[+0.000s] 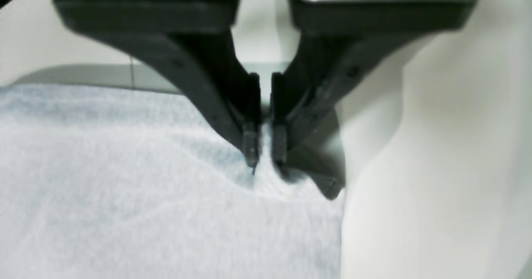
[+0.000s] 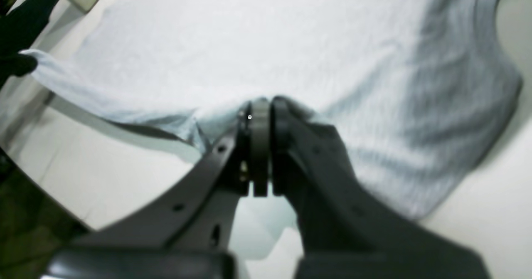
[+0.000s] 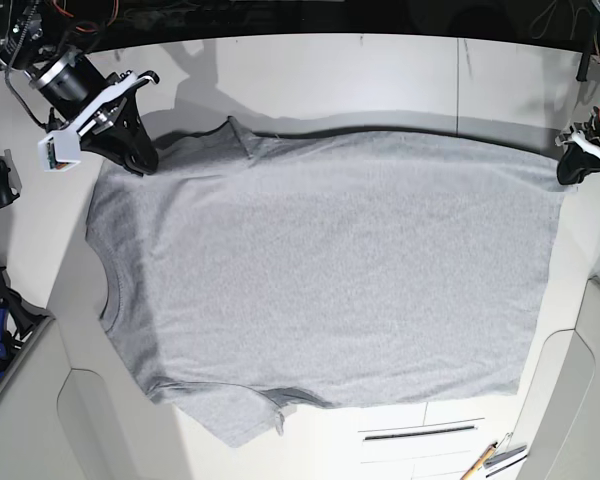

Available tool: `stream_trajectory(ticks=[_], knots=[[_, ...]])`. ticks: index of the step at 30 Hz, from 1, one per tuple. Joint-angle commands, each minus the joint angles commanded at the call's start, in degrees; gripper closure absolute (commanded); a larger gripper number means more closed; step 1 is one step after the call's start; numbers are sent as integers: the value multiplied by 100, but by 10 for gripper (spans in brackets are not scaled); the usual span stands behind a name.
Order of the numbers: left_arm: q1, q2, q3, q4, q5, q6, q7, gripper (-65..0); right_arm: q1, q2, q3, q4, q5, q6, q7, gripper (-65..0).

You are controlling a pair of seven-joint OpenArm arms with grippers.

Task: Fold the T-shirt properly
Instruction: 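Lift the grasped edge and fold it over the shirt body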

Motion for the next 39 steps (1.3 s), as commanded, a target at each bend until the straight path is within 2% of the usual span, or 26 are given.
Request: stream_trajectory(ticks=[5, 11, 17, 22, 25, 31, 34, 35, 37, 39], knots=[[-431, 0, 247, -2, 560, 0, -415, 0, 774, 17, -9, -420, -149, 2, 0, 0], [-1233, 0, 787, -485, 1386, 0, -1091, 0, 2006, 339, -319, -1508, -284, 2, 0, 0], [-2002, 2, 1156, -1331, 1408, 0, -1139, 0, 3093, 459, -782, -2522, -511, 2, 0, 0], [-2629, 2, 1467, -1947, 1659, 0, -1261, 0, 3812, 457, -1001, -3143, -737, 0, 0, 0], [-2756, 4, 1663, -2214, 1655, 0, -1281, 0, 3950, 439, -1032, -3467, -868, -2, 4, 0], [-2750, 92, 1690, -2315, 1655, 0, -1648, 0, 3941, 442, -1029, -3689, -866, -20, 7, -10], [-2752, 225, 1690, -2315, 1655, 0, -1648, -199, 3941, 439, -1029, -3689, -863, -20, 2, -220], [-2752, 258, 1690, -2315, 1655, 0, -1648, -255, 3941, 431, -1029, -3689, -852, -22, -2, -272], [-2754, 273, 1690, -2315, 1655, 0, -1652, -335, 3943, 424, -1027, -3687, -850, -28, -9, -313], [-2754, 271, 1668, -2312, 1657, 0, -1674, -366, 3941, 409, -920, -3683, -855, -28, -59, -313]])
